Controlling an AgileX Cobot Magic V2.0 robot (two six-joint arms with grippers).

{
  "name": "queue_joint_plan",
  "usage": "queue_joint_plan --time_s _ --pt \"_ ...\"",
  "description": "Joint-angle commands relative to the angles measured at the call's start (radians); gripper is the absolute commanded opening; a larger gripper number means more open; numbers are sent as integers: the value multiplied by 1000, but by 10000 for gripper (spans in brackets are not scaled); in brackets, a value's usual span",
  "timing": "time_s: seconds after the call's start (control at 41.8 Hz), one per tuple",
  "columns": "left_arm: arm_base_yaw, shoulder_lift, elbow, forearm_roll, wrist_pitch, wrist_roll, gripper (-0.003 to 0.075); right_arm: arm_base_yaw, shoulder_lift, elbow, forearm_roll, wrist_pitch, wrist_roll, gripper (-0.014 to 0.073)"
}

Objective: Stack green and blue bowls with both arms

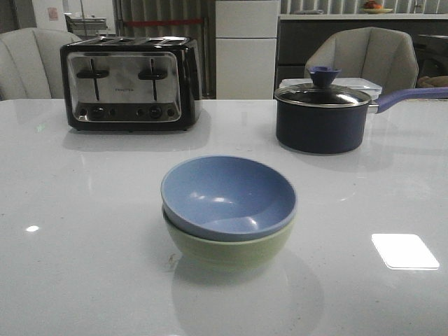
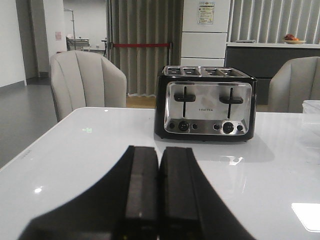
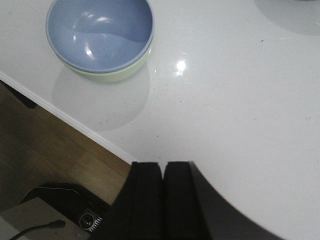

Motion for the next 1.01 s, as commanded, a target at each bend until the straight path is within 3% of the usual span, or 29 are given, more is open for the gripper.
queue_joint_plan --time_s 0.0,0.239,0.598,0.981 --pt "-8 -19 3 -6 -87 -6 93 -1 -3 -25 -11 -57 -3 56" --pt "-8 -19 3 -6 -87 -6 93 -14 -34 -10 -45 -78 -3 56" --pt "-8 -19 3 -6 -87 -6 93 -382 -423 354 -69 -462 -3 56" --pt "-8 -19 3 -6 -87 -6 93 -489 -649 615 -66 -707 -2 56"
